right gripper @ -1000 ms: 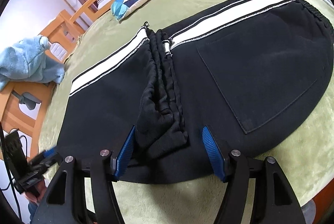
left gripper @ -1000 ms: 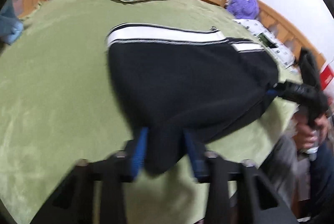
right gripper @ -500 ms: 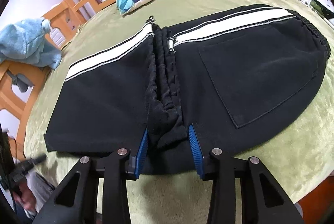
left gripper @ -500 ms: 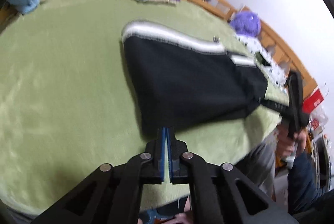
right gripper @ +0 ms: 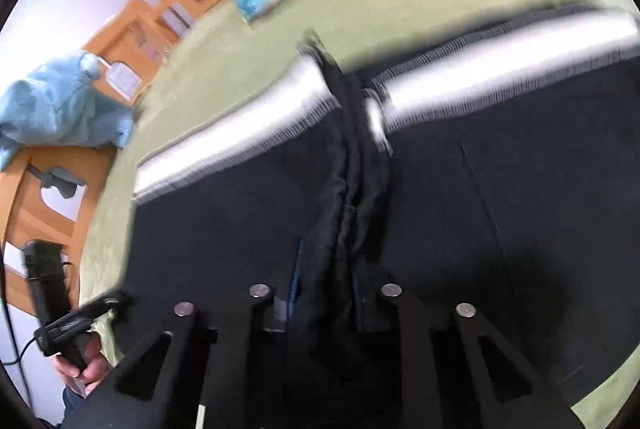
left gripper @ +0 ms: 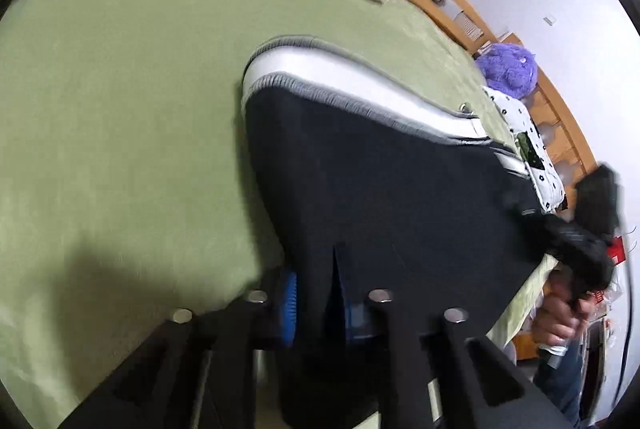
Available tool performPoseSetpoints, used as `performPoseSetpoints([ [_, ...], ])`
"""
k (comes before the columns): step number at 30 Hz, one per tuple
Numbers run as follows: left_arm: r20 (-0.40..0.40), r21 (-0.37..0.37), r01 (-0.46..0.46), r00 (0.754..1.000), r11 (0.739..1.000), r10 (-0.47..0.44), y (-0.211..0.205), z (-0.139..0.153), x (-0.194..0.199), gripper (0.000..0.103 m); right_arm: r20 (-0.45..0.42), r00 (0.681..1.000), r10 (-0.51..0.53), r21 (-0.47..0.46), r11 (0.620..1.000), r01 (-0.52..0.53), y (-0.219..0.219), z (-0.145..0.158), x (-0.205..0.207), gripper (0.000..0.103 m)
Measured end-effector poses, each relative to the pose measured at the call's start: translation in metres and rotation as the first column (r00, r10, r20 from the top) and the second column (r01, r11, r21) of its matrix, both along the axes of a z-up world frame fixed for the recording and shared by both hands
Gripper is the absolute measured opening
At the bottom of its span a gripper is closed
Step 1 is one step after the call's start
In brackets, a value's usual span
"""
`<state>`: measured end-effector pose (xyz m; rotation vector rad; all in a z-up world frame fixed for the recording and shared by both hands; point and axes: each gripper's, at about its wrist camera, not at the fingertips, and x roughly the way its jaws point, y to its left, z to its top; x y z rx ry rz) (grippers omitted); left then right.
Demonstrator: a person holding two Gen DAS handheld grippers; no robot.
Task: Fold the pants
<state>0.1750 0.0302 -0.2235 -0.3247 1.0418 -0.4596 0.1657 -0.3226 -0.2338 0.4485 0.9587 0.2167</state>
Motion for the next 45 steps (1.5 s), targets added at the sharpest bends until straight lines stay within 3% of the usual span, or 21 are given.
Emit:
performPoseSetpoints([
  [2, 0.077, -0.018, 0.020, 0.997, 1.000, -0.018, -0.001, 0.026, -0.009, 0.013, 0.136, 0.991, 0.001, 0.102, 0.995, -0.015, -0.011, 0.043, -0.018, 0.016],
  [4, 0.089, -0.071, 0.034, 0.996, 0.997, -0.028, 0.001, 0.039, -0.012, 0.015, 0.203, 0.979, -0.027, 0.094, 0.996, 0.008, -0.019, 0.062, -0.036, 0.016],
  [5, 0.076, -0.067, 0.022, 0.997, 0.998, -0.017, 0.000, 0.035, -0.011, 0.024, 0.206, 0.978, -0.036, 0.055, 0.998, 0.025, -0.022, 0.060, -0.044, 0.018],
  [6, 0.055, -0.021, 0.003, 0.999, 1.000, -0.002, -0.003, 0.025, -0.008, 0.039, 0.159, 0.987, -0.034, 0.010, 0.999, 0.033, -0.023, 0.047, -0.043, 0.028],
  [7, 0.009, 0.066, -0.008, 1.000, 0.998, 0.008, -0.006, 0.007, -0.005, 0.046, 0.085, 0.996, -0.032, -0.028, 0.999, 0.035, -0.023, 0.026, -0.040, 0.036],
  [9, -0.103, 0.133, 0.001, 0.995, 0.991, 0.013, -0.003, -0.019, -0.004, 0.047, -0.072, 0.997, -0.032, -0.060, 0.998, 0.028, -0.024, -0.017, -0.033, 0.041],
  [11, -0.113, 0.013, -0.034, 0.993, 0.999, 0.036, 0.017, -0.020, -0.019, 0.051, -0.025, 0.999, -0.038, -0.044, 0.998, 0.037, -0.027, -0.021, -0.046, 0.044],
  [13, -0.088, 0.013, -0.043, 0.995, 0.999, 0.044, 0.025, -0.012, -0.031, 0.058, 0.010, 0.997, -0.073, -0.053, 0.996, 0.073, -0.028, -0.004, -0.061, 0.047],
  [17, -0.042, 0.026, -0.017, 0.999, 1.000, 0.018, 0.021, -0.012, -0.052, 0.058, 0.077, 0.995, -0.067, -0.054, 0.996, 0.071, -0.020, 0.011, -0.085, 0.060],
  [20, -0.089, 0.073, 0.032, 0.996, 0.997, -0.026, 0.003, -0.030, -0.054, 0.043, 0.029, 0.998, -0.056, -0.142, 0.988, 0.059, -0.008, -0.007, -0.084, 0.060],
  [23, -0.052, 0.098, 0.057, 0.997, 0.994, -0.052, 0.002, -0.014, -0.060, 0.043, 0.038, 0.997, -0.069, -0.145, 0.987, 0.074, -0.010, -0.007, -0.087, 0.060],
  [27, -0.008, 0.054, 0.005, 1.000, 0.999, -0.005, 0.016, 0.011, -0.061, 0.045, 0.041, 0.994, -0.104, -0.058, 0.993, 0.107, -0.024, 0.002, -0.098, 0.061],
  [34, 0.007, 0.075, -0.038, 0.999, 0.996, 0.038, 0.020, 0.016, -0.031, 0.047, 0.061, 0.992, -0.108, -0.077, 0.991, 0.113, -0.024, 0.008, -0.087, 0.061],
  [37, 0.014, 0.158, -0.035, 0.999, 0.987, 0.033, 0.010, 0.015, -0.014, 0.047, 0.099, 0.990, -0.097, -0.099, 0.989, 0.107, -0.026, 0.021, -0.068, 0.061],
  [39, 0.005, 0.172, -0.020, 1.000, 0.985, 0.019, 0.005, 0.012, -0.006, 0.047, 0.111, 0.991, -0.071, -0.128, 0.988, 0.085, -0.024, 0.026, -0.041, 0.065],
  [43, -0.029, 0.161, -0.022, 0.999, 0.987, 0.027, 0.002, 0.004, 0.005, 0.047, 0.025, 0.999, -0.025, -0.110, 0.994, 0.028, -0.025, 0.008, 0.008, 0.066],
  [44, -0.032, 0.155, -0.026, 0.999, 0.988, 0.032, 0.003, 0.003, 0.006, 0.047, -0.019, 1.000, 0.004, -0.075, 0.997, -0.005, -0.022, -0.002, 0.022, 0.060],
  [45, -0.039, 0.141, -0.031, 0.999, 0.989, 0.037, 0.005, 0.002, 0.007, 0.047, -0.068, 0.997, 0.042, -0.056, 0.997, -0.046, -0.017, -0.013, 0.035, 0.046],
])
